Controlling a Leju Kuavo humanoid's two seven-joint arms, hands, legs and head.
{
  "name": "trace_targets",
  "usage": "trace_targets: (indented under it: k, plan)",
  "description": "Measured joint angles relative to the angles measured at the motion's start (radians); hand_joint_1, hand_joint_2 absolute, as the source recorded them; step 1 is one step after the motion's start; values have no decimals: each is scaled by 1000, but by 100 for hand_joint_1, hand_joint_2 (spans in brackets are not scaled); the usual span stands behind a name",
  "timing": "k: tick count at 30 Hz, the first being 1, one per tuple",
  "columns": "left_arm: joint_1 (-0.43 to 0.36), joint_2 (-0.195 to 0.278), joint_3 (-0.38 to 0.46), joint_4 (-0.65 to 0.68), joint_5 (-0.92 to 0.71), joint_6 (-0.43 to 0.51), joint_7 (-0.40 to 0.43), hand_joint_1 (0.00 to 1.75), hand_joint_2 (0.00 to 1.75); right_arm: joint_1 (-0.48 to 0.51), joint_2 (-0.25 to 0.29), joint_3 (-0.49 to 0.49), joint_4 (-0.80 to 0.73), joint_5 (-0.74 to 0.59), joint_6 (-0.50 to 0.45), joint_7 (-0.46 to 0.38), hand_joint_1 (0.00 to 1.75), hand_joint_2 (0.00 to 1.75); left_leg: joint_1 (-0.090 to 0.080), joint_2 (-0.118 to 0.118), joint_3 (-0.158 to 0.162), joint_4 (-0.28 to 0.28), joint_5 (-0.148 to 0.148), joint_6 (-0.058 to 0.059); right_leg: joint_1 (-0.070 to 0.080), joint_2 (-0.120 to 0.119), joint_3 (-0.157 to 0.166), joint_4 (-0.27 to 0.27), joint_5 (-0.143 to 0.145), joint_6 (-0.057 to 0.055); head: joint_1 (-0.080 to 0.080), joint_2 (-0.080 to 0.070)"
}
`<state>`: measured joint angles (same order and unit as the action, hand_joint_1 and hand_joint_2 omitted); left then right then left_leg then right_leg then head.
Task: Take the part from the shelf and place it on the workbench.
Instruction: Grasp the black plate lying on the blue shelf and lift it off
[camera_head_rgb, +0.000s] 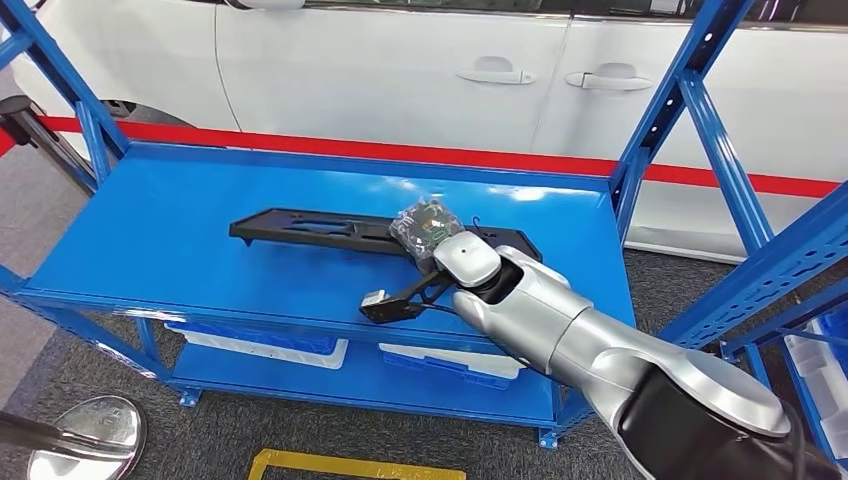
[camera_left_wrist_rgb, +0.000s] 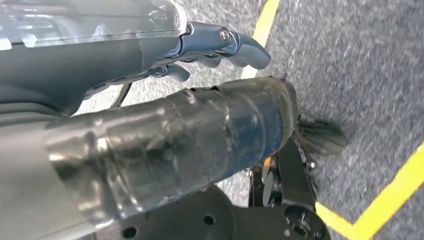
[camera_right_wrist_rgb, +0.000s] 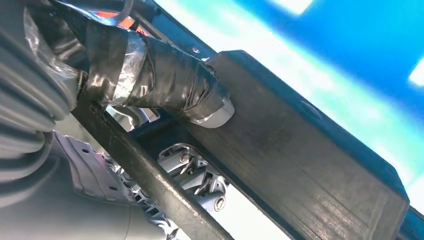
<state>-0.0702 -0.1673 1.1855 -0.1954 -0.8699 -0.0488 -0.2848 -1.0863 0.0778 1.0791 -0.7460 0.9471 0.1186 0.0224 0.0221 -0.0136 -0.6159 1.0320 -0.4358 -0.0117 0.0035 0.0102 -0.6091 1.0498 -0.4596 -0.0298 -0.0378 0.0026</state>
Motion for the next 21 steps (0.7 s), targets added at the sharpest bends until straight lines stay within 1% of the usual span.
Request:
trace_targets:
  k: [4,11,16,21]
  plan:
    - [11,23,15,-7,12,-29,-2,0,175,-9,-31,-41,-96,39,-8,19,175,175,1,0,0,0,0,0,0,0,-1,0,0,0,0,0]
    - [19,31,28,-11,8,-29,-36,0,175,-39,-102,-89,-295,97,18,32,175,175,1,0,0,-1,0,0,0,0,-1,0,0,0,0,0]
    - [18,31,30,-11,0,-30,-40,0,175,-42,-119,-98,-349,119,22,29,175,175,0,0,0,-1,0,0,0,0,-1,0,0,0,0,0]
    - [18,32,32,-11,-11,-34,-62,0,175,-61,-140,-107,-419,149,43,18,175,175,0,0,0,-1,0,0,0,0,-1,0,0,0,0,0]
